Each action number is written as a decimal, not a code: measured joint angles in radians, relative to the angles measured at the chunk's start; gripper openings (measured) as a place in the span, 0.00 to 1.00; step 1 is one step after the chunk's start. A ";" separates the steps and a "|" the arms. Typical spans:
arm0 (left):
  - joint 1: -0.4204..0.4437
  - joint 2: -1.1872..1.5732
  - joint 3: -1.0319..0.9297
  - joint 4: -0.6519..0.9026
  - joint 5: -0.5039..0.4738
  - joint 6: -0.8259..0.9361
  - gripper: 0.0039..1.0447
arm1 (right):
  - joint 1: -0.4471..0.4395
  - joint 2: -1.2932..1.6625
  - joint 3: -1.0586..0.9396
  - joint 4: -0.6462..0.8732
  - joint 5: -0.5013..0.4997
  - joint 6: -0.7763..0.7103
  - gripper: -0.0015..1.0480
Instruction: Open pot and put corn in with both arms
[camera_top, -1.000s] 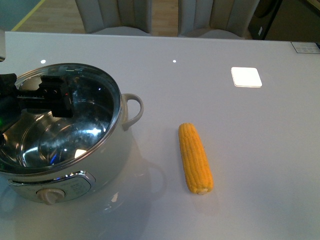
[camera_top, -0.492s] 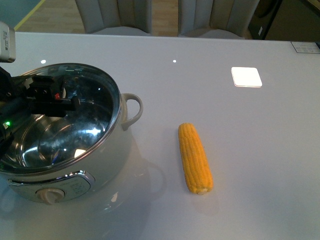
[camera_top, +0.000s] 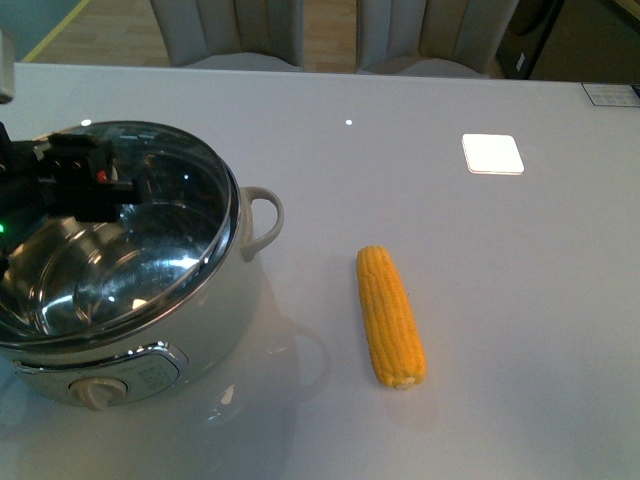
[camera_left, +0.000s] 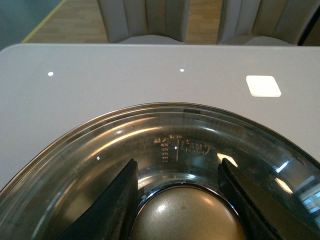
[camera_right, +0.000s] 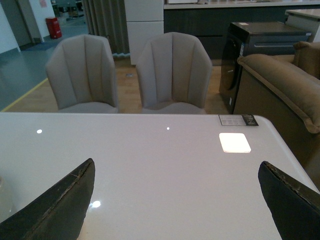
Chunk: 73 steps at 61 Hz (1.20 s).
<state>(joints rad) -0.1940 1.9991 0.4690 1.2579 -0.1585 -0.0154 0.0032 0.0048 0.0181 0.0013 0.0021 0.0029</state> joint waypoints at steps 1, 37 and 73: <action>0.001 -0.008 0.000 -0.004 0.000 0.001 0.40 | 0.000 0.000 0.000 0.000 0.000 0.000 0.92; 0.351 -0.224 0.039 -0.116 0.111 0.012 0.40 | 0.000 0.000 0.000 0.000 0.000 0.000 0.92; 0.729 0.106 0.181 0.020 0.154 0.027 0.40 | 0.000 0.000 0.000 0.000 0.000 0.000 0.92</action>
<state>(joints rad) 0.5354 2.1052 0.6498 1.2778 -0.0044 0.0116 0.0032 0.0048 0.0181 0.0013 0.0021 0.0032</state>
